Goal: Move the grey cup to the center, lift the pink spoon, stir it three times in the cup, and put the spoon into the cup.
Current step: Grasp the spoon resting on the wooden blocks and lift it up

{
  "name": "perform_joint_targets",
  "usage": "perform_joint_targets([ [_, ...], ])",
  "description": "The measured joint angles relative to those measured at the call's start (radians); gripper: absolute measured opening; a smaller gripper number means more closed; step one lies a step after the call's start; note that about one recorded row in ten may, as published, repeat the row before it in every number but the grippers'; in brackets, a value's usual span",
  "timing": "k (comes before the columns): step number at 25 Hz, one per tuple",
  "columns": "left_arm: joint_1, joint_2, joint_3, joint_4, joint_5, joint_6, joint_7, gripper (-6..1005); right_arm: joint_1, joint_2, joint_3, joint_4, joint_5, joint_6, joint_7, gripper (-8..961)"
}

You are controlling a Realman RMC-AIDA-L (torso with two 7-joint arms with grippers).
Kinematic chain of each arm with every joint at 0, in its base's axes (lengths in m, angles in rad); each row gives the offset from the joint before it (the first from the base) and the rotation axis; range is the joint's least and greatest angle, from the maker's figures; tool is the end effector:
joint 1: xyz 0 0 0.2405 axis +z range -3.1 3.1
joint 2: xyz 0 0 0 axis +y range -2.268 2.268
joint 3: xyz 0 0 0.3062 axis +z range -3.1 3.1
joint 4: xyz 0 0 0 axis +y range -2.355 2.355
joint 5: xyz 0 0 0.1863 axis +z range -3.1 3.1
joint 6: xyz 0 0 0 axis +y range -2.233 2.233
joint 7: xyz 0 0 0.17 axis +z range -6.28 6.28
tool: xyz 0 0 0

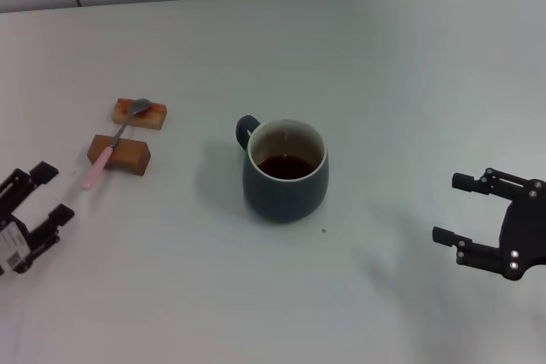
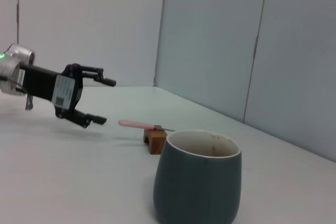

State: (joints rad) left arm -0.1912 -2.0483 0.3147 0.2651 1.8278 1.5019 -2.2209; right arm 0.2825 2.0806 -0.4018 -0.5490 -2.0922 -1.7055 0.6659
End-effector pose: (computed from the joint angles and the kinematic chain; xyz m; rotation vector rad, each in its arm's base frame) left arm -0.3947 0.2385 -0.0296 -1.2757 -2.2536 -1.4348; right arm 0.3504 0.2473 -0.0372 -2.5428 0.1623 0.6488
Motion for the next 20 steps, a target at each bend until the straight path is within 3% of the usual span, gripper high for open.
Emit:
perform_joint_targets([
  [20, -0.04, -0.016, -0.024, -0.088, -0.014, -0.047, 0.022, 822, -0.003, 0.001, 0.0, -0.003, 0.011, -0.01, 0.002, 747],
])
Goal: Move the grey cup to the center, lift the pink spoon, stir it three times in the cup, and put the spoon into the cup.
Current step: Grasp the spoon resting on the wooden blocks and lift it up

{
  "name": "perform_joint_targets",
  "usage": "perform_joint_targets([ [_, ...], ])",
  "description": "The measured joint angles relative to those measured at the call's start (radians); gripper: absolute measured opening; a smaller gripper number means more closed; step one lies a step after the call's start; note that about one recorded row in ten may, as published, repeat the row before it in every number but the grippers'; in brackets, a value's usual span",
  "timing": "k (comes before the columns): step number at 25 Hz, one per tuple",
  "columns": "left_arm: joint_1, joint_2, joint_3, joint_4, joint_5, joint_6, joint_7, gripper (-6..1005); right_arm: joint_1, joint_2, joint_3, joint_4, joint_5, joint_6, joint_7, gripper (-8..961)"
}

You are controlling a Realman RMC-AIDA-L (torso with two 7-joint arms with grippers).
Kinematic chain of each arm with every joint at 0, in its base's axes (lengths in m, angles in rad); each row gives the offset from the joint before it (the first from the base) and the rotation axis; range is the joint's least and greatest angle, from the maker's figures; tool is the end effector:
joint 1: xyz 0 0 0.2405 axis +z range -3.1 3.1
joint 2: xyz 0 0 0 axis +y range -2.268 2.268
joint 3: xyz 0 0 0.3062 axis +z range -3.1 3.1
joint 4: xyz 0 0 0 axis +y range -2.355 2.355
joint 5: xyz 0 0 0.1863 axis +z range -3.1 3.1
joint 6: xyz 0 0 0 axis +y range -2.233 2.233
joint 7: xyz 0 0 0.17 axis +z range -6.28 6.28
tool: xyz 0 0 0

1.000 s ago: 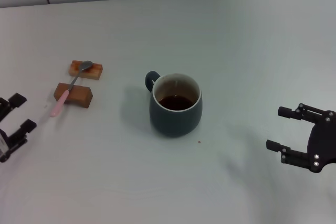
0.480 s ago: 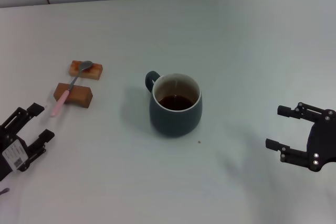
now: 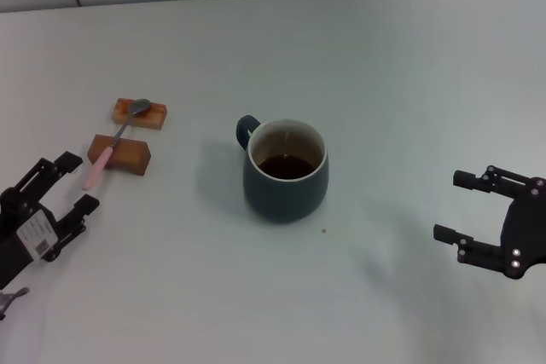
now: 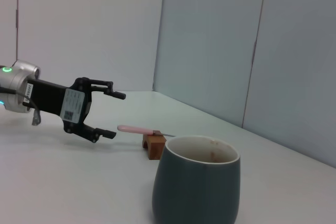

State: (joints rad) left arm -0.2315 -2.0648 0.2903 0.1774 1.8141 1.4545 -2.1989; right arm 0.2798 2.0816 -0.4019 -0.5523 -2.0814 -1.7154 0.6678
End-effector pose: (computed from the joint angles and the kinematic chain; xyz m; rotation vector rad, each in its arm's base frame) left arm -0.3833 0.2506 -0.0487 -1.2136 -2.2962 -1.4856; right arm 0.3489 0.2469 -0.0357 -2.5344 0.1594 0.6635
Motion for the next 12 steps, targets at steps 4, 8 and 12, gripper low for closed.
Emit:
perform_joint_targets([
  [4, -0.008, 0.0, 0.0, -0.009, -0.001, -0.008, 0.004, 821, -0.001, 0.0, 0.0, 0.0, 0.0, -0.001, 0.001, 747],
  [8, -0.022, 0.001, -0.007, -0.029, -0.002, -0.04, 0.032, 821, 0.0, 0.0, 0.0, 0.0, 0.001, -0.005, 0.001, 747],
  [12, -0.032, 0.001, -0.011, -0.032, -0.003, -0.05, 0.04, 820, -0.002, 0.0, 0.0, 0.0, 0.004, -0.009, 0.001, 747],
])
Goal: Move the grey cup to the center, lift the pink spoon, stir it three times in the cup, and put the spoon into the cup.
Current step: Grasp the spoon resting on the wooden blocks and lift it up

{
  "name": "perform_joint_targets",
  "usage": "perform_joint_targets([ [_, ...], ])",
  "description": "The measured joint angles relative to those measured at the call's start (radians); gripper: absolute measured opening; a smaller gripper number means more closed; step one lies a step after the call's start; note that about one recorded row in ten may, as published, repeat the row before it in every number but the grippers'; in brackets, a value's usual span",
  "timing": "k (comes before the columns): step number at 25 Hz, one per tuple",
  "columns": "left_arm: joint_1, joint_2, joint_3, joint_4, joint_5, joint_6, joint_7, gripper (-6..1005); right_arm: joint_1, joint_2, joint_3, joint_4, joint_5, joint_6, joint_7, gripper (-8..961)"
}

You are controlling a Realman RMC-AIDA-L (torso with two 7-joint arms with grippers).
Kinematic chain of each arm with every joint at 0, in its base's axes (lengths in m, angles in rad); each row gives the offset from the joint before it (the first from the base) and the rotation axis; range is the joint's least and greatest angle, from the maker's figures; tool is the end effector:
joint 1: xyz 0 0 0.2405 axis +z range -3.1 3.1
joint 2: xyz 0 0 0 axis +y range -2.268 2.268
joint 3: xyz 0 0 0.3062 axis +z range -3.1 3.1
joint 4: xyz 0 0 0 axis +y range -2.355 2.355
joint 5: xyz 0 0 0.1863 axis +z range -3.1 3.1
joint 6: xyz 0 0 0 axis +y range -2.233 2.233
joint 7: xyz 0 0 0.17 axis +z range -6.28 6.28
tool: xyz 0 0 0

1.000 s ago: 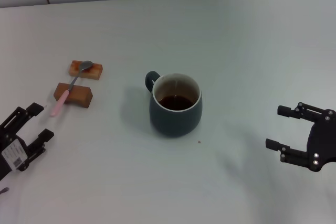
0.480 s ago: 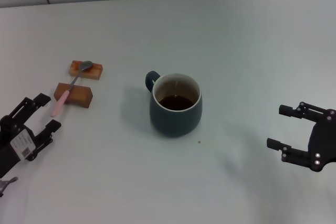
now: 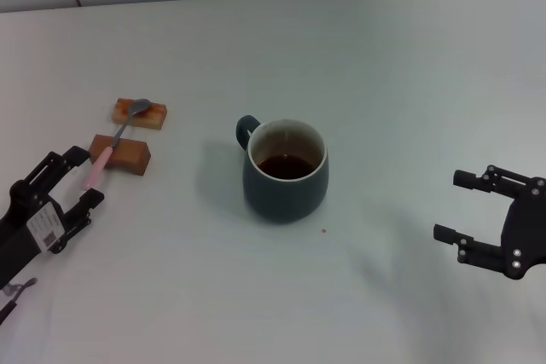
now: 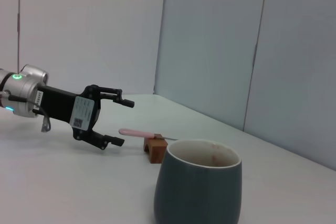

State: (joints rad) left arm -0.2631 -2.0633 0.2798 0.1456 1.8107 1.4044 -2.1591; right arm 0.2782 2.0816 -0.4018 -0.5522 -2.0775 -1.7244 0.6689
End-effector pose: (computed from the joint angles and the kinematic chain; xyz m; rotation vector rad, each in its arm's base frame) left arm -0.3817 0.2625 -0.0540 -1.2210 -2.2731 -1.4611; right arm 0.3478 0.2459 -0.0352 -2.5329 0.1581 0.6757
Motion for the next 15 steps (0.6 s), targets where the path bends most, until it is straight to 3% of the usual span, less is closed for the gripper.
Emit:
perform_joint_targets([
  [15, -0.044, -0.004, -0.015, -0.049, -0.019, -0.079, 0.057, 819, -0.004, 0.002, 0.009, 0.0, 0.002, -0.014, 0.011, 747],
])
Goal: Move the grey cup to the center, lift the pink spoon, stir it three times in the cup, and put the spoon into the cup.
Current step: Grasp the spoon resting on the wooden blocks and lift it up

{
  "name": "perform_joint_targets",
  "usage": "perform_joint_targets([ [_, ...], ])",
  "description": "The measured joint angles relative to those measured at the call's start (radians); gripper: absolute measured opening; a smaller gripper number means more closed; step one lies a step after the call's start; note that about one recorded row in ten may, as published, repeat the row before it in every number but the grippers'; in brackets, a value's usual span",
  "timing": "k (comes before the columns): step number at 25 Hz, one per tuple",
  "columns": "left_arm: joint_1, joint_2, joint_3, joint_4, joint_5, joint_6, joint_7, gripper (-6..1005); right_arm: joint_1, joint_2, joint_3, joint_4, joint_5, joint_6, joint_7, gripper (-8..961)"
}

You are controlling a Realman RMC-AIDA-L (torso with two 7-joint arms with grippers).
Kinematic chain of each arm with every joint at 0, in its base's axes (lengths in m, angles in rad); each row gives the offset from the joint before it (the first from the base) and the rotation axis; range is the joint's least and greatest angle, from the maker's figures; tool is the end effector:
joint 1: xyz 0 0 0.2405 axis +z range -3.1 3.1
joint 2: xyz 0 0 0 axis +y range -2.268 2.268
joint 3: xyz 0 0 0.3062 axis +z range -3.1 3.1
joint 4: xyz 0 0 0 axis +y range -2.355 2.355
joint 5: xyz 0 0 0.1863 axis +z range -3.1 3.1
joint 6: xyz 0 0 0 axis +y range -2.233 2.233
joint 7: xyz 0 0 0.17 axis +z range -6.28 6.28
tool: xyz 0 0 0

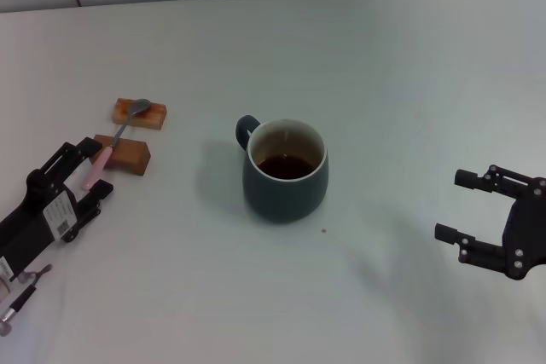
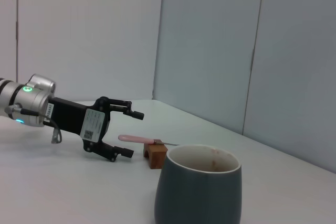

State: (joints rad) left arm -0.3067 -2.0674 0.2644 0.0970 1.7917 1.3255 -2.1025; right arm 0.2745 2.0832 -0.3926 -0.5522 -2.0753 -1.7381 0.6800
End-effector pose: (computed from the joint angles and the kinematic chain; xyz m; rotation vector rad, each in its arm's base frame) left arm -0.3784 0.2789 -0.0638 -1.2088 -2.2457 -1.4339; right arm 0.3468 0.2440 -0.0342 -2.5256 0.1743 0.6977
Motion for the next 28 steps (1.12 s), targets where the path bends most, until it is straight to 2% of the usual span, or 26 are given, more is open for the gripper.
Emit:
perform_joint_targets([
  [28, -0.023, -0.001, -0.022, -0.024, -0.009, -0.035, 0.005, 816, 0.008, -0.002, 0.0, 0.0, 0.0, 0.0, 0.0, 746],
])
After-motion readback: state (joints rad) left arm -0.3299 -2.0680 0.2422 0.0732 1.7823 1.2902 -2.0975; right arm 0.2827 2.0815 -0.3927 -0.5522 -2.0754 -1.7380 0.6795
